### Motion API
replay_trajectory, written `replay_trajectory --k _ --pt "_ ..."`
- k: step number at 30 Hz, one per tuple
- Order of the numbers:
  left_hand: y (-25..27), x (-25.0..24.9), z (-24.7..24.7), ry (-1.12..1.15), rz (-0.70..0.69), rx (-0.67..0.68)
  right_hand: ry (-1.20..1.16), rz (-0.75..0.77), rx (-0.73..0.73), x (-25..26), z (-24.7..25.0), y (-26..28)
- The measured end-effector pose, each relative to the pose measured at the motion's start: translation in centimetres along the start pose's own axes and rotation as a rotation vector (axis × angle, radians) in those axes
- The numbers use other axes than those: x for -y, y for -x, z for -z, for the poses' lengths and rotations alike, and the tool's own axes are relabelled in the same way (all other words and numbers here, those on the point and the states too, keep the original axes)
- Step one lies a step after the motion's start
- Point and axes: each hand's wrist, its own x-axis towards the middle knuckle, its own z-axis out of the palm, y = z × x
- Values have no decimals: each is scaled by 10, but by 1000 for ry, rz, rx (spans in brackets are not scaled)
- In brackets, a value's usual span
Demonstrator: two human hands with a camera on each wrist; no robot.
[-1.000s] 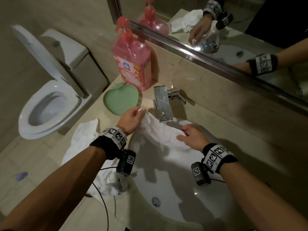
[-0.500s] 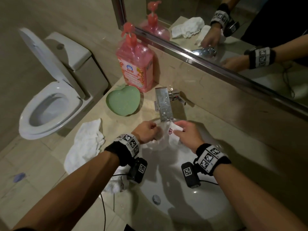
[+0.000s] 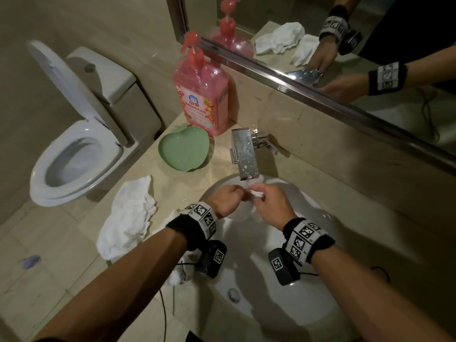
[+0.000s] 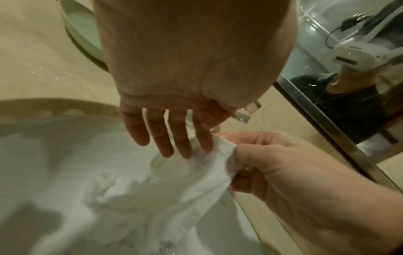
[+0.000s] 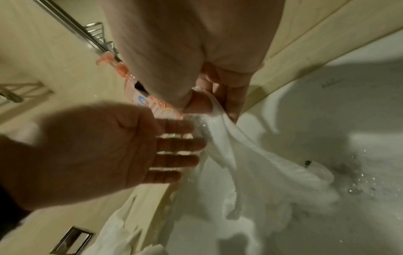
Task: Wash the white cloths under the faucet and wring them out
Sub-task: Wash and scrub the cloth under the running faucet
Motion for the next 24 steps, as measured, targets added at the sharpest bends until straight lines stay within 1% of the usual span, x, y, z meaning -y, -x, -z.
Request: replay_trajectory --k 2,3,4,5,7,9,11,12,13,16,19,22,24 --pt "-2 9 5 -73 35 -111 -46 25 42 3 8 3" --pt "-2 13 7 -72 56 -135 -86 42 52 6 12 6" --pt "-1 15 9 -54 51 -125 -128 53 54 10 16 8" --pt "0 16 12 -17 21 -82 -159 60 48 15 21 10" --pt "3 15 19 108 -82 3 -199 70 43 26 30 13" --pt "9 14 28 212 -146 29 -233 82 42 38 40 17" --pt "20 13 40 200 -176 64 -258 80 19 49 49 20" --pt "26 12 45 131 -198 65 -266 80 -1 54 53 21" --pt "32 11 49 35 -223 35 -273 86 -21 58 56 23" --pt "50 3 51 -170 -313 -176 -313 112 -67 73 65 28" --pt "62 -4 51 -241 -426 -329 -345 145 -95 85 72 34" --pt "70 -12 56 -235 -434 -463 -339 151 -120 92 79 38" --pt "74 -18 64 -310 -439 -540 -314 150 -126 91 83 41"
